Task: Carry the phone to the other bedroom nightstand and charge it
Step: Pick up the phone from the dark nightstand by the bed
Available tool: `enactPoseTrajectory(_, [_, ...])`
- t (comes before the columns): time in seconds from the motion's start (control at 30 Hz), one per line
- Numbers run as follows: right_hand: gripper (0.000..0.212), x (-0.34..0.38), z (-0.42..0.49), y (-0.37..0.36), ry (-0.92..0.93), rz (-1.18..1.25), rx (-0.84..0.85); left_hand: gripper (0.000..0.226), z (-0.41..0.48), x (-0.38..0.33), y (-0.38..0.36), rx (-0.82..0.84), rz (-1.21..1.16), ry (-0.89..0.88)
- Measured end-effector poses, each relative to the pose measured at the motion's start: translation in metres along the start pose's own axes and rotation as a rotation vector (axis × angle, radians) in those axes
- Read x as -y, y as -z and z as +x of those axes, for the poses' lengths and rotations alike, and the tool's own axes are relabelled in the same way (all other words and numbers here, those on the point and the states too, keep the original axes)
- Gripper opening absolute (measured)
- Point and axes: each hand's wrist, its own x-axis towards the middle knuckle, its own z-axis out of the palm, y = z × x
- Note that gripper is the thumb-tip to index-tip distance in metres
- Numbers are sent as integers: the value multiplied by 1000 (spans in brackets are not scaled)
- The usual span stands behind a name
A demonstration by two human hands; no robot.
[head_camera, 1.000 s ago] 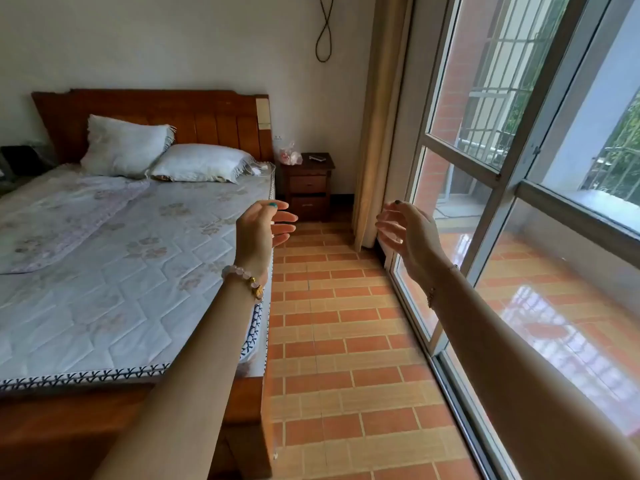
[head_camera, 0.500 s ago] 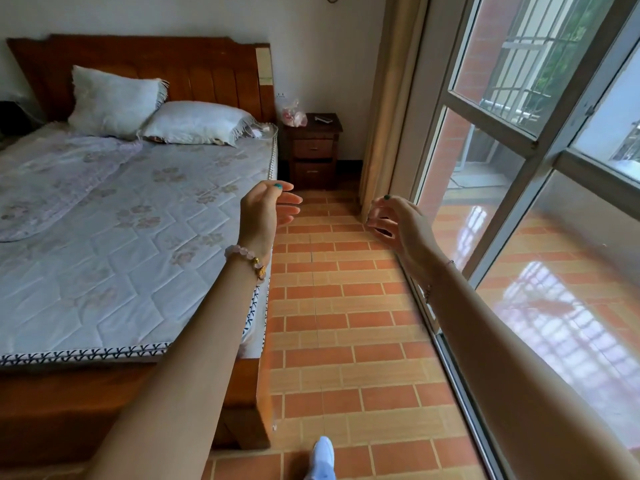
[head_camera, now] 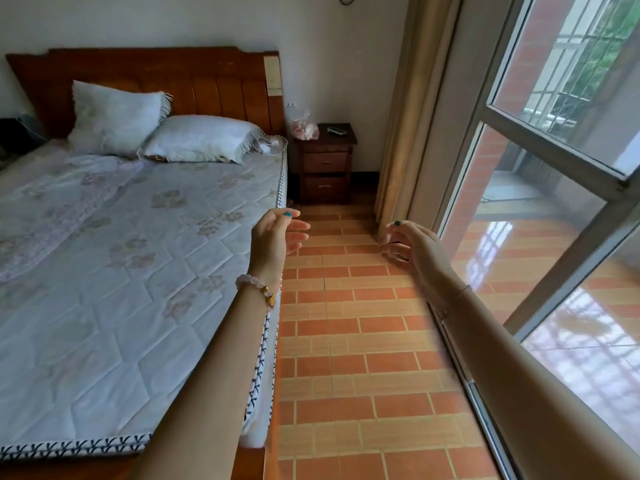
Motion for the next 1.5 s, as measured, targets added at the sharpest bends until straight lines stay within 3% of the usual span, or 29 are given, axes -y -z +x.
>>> enactPoseTrajectory(1.13, [24, 3, 548, 63, -96, 10, 50, 24, 502, 52, -225, -13, -36, 41])
enactPoseTrajectory(1.5, [23, -7, 762, 32, -130, -15, 39, 22, 718, 77, -267, 24, -38, 58])
